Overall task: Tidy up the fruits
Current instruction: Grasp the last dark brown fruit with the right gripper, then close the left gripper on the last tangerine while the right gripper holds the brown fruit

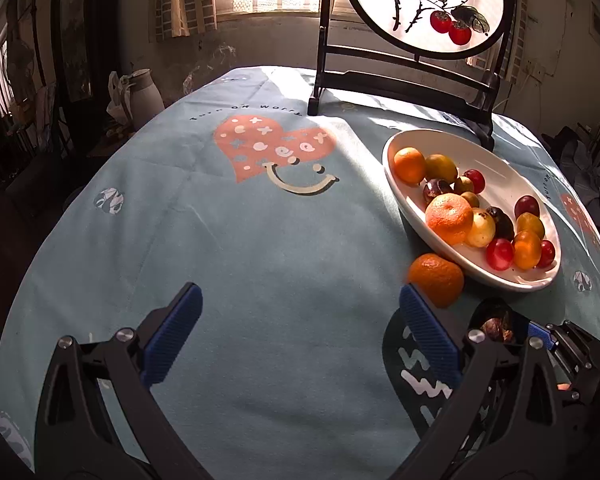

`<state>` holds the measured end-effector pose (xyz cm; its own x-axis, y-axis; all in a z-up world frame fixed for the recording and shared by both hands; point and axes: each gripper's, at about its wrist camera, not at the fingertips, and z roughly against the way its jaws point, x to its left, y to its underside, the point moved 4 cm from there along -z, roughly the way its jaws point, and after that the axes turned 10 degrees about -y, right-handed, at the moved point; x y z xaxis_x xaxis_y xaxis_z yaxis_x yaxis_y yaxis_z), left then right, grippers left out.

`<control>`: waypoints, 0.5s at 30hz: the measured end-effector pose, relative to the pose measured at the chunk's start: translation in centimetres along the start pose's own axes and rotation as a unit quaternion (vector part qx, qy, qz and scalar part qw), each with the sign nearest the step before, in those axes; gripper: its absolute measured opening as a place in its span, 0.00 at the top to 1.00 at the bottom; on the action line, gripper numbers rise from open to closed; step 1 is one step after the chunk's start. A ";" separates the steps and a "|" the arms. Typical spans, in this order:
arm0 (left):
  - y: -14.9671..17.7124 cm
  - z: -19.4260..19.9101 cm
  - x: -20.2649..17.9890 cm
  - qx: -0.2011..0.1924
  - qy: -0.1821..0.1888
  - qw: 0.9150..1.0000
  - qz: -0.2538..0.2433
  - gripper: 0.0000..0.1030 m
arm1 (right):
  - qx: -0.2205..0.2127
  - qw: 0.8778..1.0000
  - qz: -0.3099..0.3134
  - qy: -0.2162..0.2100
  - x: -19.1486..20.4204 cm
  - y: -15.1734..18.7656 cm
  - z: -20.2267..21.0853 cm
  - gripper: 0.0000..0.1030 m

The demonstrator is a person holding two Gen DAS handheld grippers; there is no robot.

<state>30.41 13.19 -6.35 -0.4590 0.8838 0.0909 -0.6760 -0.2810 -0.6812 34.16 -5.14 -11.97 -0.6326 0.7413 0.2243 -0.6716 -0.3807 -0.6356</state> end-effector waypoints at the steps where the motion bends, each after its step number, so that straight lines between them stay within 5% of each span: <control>1: 0.0 0.0 0.0 -0.001 0.000 1.000 -0.001 0.02 | -0.001 1.000 -0.001 0.009 -0.1 0.0 0.1 0.52; 7: 0.0 -0.1 -0.3 -0.006 -0.008 1.000 -0.011 0.02 | -0.002 1.000 -0.008 -0.012 -0.3 0.1 1.1 0.58; 11: 0.3 -0.4 -0.7 -0.001 -0.005 1.000 -0.021 0.02 | -0.041 0.998 -0.027 -0.040 -0.5 -0.8 3.7 0.58; 15: 0.9 -0.8 -2.7 0.002 0.040 0.998 -0.050 0.02 | -0.078 0.995 -0.053 -0.038 -1.9 -1.5 5.8 0.58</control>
<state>31.47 10.82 -7.76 -0.3428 0.9341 0.0998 -0.7184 -0.1922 -0.6685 34.10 -9.18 -7.20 -0.5930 0.7262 0.3479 -0.6716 -0.2077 -0.7112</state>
